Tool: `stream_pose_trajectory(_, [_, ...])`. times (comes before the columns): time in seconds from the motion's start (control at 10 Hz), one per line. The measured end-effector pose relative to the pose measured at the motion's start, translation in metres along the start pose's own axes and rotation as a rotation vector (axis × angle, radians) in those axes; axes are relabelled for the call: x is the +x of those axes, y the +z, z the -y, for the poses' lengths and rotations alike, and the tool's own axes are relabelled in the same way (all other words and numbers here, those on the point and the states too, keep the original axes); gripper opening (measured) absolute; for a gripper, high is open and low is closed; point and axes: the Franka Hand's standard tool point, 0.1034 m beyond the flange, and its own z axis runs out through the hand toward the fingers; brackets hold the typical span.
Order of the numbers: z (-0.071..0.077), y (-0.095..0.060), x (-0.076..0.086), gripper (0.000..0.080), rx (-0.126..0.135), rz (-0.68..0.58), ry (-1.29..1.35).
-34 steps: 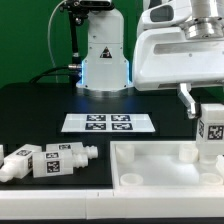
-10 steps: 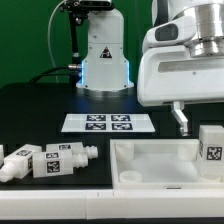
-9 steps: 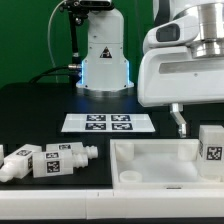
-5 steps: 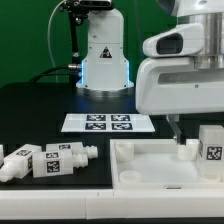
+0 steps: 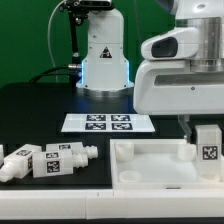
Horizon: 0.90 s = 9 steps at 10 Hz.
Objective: Assemble square table
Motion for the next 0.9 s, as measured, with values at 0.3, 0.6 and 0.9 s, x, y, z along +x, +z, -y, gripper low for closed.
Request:
stream_pose_trajectory(0.3, [0.001,0.000,0.000,0.0285,0.000,0.001,0.252])
stream_pose_trajectory(0.6, [0.003,0.002,0.003,0.0285,0.007,0.020,0.669])
stream_pose_trajectory(0.9, [0.014,0.005,0.008,0.0286,0.059,-0.017,1.191])
